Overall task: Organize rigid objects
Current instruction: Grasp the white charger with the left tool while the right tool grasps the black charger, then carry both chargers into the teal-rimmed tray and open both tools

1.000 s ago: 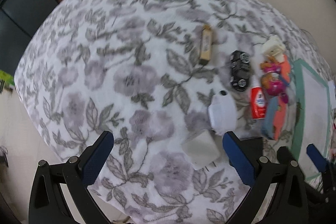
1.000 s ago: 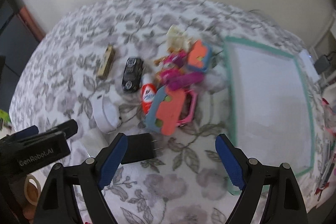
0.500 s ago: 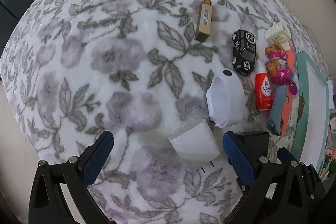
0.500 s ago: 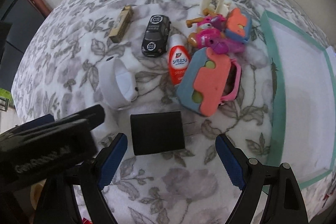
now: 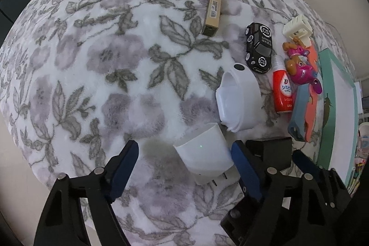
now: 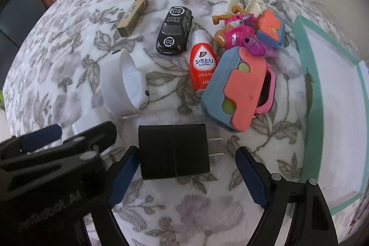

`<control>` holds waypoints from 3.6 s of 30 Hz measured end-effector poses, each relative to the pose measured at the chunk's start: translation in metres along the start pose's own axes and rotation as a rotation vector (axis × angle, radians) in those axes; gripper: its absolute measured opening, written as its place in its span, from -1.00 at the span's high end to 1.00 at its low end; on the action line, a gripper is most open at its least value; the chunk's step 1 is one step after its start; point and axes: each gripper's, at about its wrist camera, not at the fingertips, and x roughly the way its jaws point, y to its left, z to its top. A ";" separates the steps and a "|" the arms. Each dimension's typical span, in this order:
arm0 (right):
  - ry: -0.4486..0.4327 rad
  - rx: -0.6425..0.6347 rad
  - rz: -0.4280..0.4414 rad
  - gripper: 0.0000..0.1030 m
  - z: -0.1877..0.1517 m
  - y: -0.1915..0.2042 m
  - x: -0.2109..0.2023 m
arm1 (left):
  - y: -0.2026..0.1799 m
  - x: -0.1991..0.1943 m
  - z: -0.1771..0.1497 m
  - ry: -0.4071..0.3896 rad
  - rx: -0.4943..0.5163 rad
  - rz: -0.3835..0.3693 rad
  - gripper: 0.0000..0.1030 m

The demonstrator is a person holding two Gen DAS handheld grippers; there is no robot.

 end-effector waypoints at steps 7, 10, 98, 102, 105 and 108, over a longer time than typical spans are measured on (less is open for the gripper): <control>-0.011 0.024 0.019 -0.36 -0.002 -0.014 0.002 | -0.007 0.003 -0.008 0.010 -0.008 -0.043 -0.42; -0.008 0.046 0.031 -0.35 -0.003 -0.023 0.001 | -0.011 0.003 -0.014 0.007 -0.005 -0.049 -0.34; -0.269 0.733 -0.244 -0.35 0.003 -0.352 -0.081 | -0.323 -0.055 0.029 -0.211 0.252 -0.140 0.12; -0.229 0.732 -0.244 -0.35 0.002 -0.357 -0.065 | -0.330 -0.037 0.027 -0.186 0.260 -0.141 0.12; -0.199 0.731 -0.252 -0.35 0.000 -0.358 -0.058 | -0.334 -0.024 0.023 -0.168 0.274 -0.134 0.12; -0.174 0.725 -0.242 -0.35 -0.002 -0.358 -0.050 | -0.335 -0.012 0.020 -0.146 0.286 -0.123 0.12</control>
